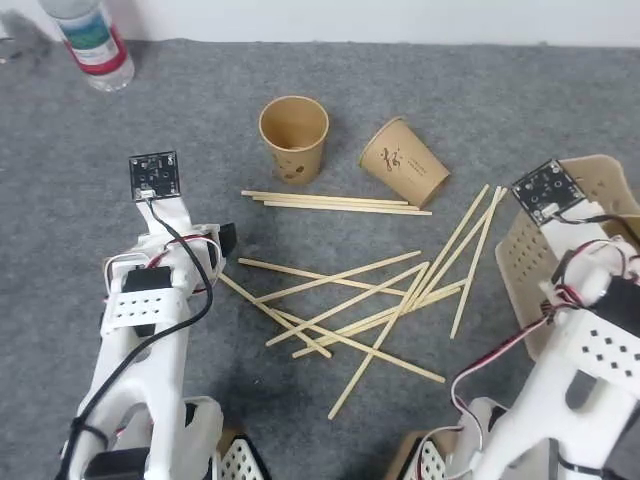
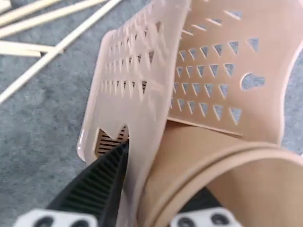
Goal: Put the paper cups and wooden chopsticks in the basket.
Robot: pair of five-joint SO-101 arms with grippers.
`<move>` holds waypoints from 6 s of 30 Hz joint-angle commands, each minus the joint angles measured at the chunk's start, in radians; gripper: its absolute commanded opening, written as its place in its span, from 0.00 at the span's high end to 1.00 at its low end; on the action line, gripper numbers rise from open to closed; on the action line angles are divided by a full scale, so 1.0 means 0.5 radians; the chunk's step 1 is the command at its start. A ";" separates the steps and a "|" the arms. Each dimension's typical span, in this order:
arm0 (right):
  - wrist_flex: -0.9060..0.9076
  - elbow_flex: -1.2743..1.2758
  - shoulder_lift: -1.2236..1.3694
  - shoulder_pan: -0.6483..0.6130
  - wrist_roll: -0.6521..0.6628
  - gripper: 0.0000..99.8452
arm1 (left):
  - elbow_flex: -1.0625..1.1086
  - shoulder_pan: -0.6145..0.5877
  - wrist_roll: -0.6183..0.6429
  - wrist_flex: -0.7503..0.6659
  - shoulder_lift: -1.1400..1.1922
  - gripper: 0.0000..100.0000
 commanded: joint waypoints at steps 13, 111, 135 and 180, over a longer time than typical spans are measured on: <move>0.023 0.199 -0.017 0.032 0.055 0.77 | 0.017 -0.018 0.018 0.077 0.018 0.74; -1.389 2.074 -1.484 -1.502 -1.780 0.77 | -5.458 0.420 0.089 2.225 3.320 0.78; -1.517 2.139 -1.484 -1.490 -1.765 0.77 | -5.495 0.555 0.012 2.308 3.191 0.99; -0.867 2.240 -1.975 -1.603 -1.467 0.99 | -3.856 2.160 -0.767 2.062 0.430 0.99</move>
